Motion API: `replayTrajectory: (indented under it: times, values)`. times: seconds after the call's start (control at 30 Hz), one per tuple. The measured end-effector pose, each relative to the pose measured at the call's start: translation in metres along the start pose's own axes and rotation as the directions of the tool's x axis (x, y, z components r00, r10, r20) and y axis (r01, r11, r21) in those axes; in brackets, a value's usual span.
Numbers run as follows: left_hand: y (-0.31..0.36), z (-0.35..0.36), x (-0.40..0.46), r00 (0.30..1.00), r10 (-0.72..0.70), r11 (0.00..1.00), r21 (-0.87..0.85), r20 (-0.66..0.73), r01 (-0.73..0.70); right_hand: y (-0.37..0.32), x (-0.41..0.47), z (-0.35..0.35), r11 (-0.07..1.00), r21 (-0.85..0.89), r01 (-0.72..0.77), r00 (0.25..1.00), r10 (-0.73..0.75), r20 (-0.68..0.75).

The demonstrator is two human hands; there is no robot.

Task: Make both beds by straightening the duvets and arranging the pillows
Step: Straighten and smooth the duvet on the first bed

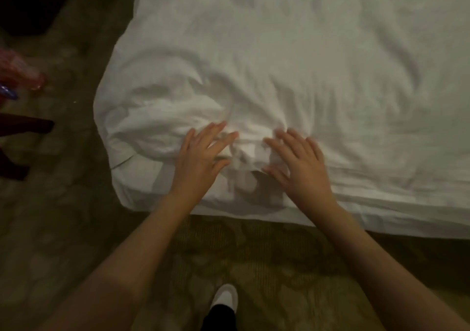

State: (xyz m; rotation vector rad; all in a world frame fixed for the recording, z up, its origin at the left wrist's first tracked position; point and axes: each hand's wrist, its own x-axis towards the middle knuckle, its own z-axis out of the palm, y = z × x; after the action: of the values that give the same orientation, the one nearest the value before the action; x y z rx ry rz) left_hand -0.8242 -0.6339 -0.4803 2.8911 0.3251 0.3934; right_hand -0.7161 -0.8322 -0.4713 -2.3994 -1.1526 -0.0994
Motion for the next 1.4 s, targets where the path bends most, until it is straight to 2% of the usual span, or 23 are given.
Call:
replayTrajectory:
  times: [0.07, 0.17, 0.3, 0.47, 0.53, 0.63, 0.73, 0.87, 0.97, 1.17, 1.4]
  values:
    - [-0.018, 0.005, 0.003, 0.997, 0.073, 0.997, 0.003, 0.014, -0.073, -0.006, 0.013, 0.018, 0.997, -0.066, -0.039, 0.999, 0.040, 0.019]
    - [-0.030, 0.007, 0.012, 0.987, 0.135, 0.990, -0.029, -0.090, -0.138, -0.001, 0.017, 0.028, 0.993, -0.111, -0.047, 0.998, 0.050, 0.031]
    - [-0.029, 0.005, 0.009, 0.971, 0.164, 0.981, -0.070, -0.177, -0.178, 0.006, 0.017, 0.023, 0.999, -0.039, -0.010, 1.000, 0.009, -0.008]
    - [-0.019, -0.018, 0.003, 0.991, 0.058, 0.930, -0.354, -0.119, -0.097, -0.002, 0.015, 0.016, 1.000, 0.016, -0.012, 1.000, 0.013, -0.019]
    - [-0.024, -0.018, -0.011, 0.994, 0.030, 0.939, -0.337, -0.105, -0.064, -0.004, 0.002, 0.013, 1.000, 0.021, -0.006, 0.998, 0.005, 0.061]
    - [-0.031, -0.002, -0.026, 0.999, 0.022, 0.960, -0.281, 0.040, -0.010, 0.004, -0.020, 0.013, 0.999, -0.041, 0.010, 0.980, -0.001, 0.197]
    - [-0.015, -0.003, -0.027, 0.989, 0.025, 0.986, -0.164, 0.145, -0.001, 0.010, -0.025, 0.006, 0.999, -0.020, -0.025, 0.972, 0.029, 0.233]
    - [0.048, -0.022, -0.009, 0.996, 0.043, 0.994, -0.103, 0.083, -0.034, 0.030, -0.040, -0.023, 0.994, -0.042, -0.099, 0.976, 0.105, 0.190]
    - [0.112, -0.016, 0.016, 0.990, 0.078, 0.996, -0.062, 0.120, -0.071, 0.065, -0.065, -0.061, 0.977, -0.106, -0.183, 0.961, 0.201, 0.188]
    - [0.261, 0.011, 0.061, 0.967, 0.143, 0.990, -0.037, 0.213, -0.138, 0.170, -0.124, -0.159, 0.909, -0.215, -0.356, 0.885, 0.402, 0.233]
    - [0.444, 0.041, 0.108, 0.931, 0.268, 0.963, -0.101, 0.250, -0.250, 0.290, -0.198, -0.284, 0.827, -0.302, -0.475, 0.832, 0.534, 0.154]
